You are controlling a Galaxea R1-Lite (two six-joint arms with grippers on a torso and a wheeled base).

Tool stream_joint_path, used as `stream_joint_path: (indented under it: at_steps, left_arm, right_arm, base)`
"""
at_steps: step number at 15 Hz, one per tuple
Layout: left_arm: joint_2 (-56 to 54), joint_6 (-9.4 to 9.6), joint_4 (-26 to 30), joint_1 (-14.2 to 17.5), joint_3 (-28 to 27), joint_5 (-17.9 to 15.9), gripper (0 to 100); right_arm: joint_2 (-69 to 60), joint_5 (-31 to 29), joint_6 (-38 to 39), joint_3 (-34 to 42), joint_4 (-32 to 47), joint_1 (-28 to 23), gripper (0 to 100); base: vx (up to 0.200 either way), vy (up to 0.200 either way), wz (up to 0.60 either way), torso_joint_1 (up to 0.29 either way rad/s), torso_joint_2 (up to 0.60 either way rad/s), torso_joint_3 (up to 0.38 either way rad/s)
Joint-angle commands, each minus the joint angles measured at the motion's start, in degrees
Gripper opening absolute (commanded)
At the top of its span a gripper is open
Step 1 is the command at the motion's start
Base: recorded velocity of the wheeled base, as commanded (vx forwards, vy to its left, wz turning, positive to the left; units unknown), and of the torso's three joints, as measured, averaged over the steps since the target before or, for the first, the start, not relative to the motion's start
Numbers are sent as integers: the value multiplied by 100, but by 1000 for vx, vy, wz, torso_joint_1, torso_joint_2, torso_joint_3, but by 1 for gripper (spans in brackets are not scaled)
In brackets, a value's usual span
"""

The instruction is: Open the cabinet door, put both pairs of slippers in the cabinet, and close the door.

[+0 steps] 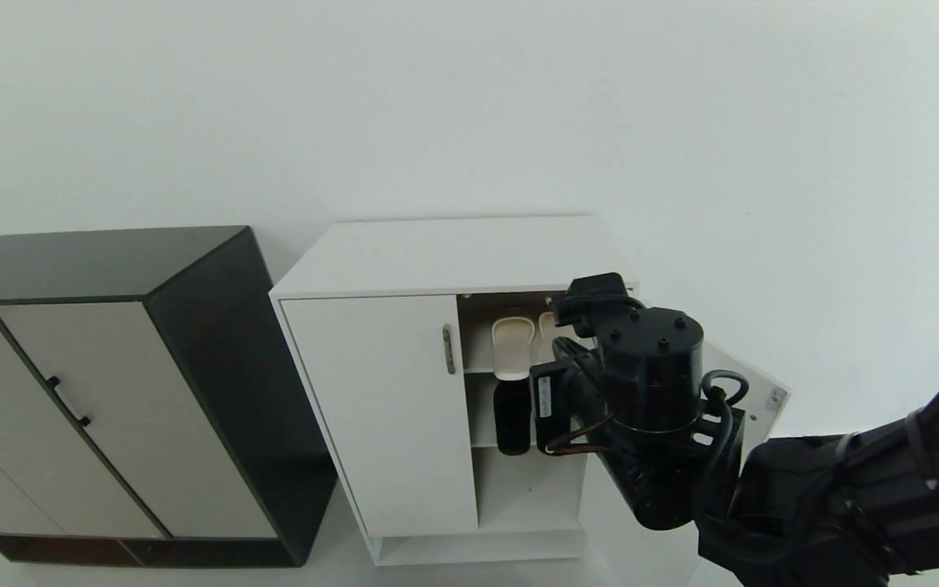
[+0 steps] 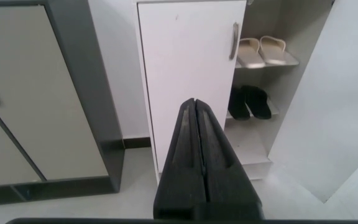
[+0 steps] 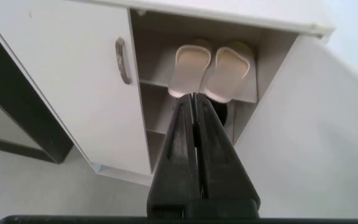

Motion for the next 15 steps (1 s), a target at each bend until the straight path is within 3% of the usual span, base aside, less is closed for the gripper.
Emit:
stream_joint_path:
  at_steps: [1, 7, 13, 15]
  left_arm:
    - [-1, -1, 2, 0, 0, -2, 0]
    - [-1, -1, 2, 0, 0, -2, 0]
    - [-1, -10, 2, 0, 0, -2, 0]
    - [-1, -10, 2, 0, 0, -2, 0]
  right_arm:
    - [7, 4, -42, 4, -1, -22, 0]
    - [16, 13, -78, 65, -1, -74, 0]
    - [-1, 13, -122, 57, -10, -277, 0]
    - [-19, 22, -157, 39, -18, -435, 0]
  base:
    - [0, 0, 0, 124, -305, -173]
    - [0, 0, 0, 26, -52, -31]
    - [0, 0, -600, 6, -1, 2]
    - [0, 0, 0, 0, 0, 0]
